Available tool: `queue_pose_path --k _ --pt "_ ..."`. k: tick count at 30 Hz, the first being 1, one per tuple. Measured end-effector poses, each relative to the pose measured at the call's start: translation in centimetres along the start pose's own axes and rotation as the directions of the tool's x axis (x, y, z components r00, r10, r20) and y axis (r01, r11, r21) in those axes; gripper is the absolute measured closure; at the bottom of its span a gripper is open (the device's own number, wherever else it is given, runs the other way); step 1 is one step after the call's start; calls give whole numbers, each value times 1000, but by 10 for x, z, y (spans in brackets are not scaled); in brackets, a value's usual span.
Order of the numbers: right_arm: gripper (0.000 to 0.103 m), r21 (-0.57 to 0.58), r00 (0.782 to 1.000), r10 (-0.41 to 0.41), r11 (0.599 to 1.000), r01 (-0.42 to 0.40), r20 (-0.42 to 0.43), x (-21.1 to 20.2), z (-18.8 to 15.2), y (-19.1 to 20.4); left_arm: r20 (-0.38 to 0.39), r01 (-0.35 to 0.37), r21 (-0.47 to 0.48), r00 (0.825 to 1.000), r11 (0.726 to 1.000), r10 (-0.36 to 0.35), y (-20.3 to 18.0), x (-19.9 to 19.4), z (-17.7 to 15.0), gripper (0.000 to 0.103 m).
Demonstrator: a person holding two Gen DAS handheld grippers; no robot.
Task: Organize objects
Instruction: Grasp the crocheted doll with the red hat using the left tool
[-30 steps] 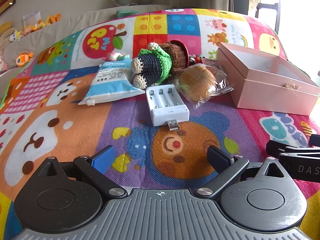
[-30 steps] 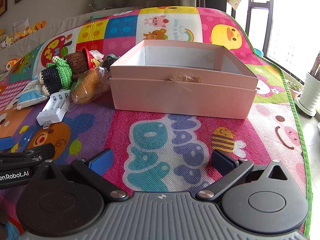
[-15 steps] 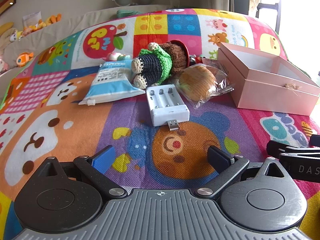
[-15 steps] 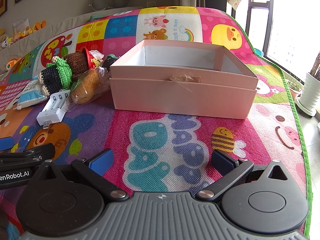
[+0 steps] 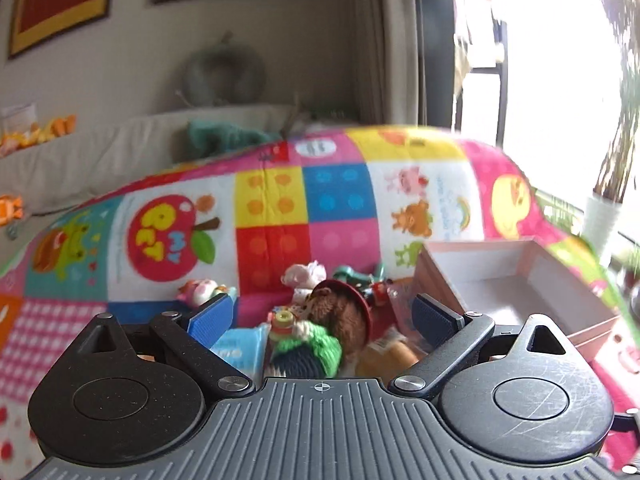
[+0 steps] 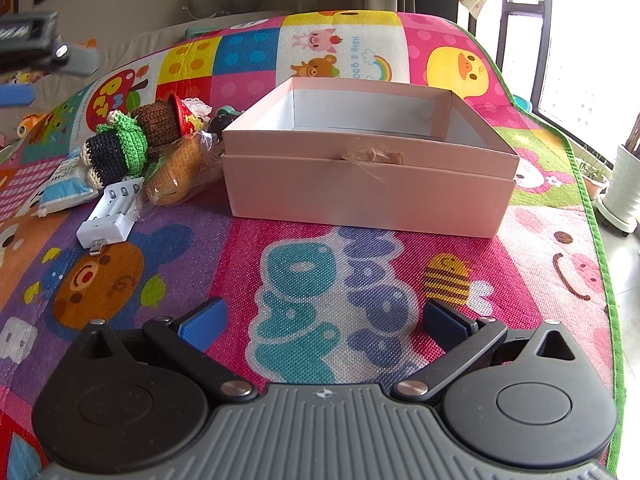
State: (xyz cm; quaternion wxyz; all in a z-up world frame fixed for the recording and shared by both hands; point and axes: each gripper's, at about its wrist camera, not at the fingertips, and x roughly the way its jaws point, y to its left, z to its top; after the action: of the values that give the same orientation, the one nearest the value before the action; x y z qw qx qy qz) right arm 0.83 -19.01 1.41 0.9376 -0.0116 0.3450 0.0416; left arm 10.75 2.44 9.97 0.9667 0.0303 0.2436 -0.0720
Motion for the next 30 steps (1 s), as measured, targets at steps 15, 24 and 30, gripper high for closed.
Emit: queue_pose_path --k 15,24,30 --pt "0 -45 996 56 997 -59 -64 -5 2 -9 -236 94 -115 964 989 -119 3 98 -21 43" --pt "0 -71 993 73 994 -79 -88 -3 9 -8 -41 132 -222 989 966 -144 41 -58 -46 42" --pt "0 -170 969 241 954 -247 -55 -11 30 36 -115 38 -343 990 939 -82 80 -99 -96 42"
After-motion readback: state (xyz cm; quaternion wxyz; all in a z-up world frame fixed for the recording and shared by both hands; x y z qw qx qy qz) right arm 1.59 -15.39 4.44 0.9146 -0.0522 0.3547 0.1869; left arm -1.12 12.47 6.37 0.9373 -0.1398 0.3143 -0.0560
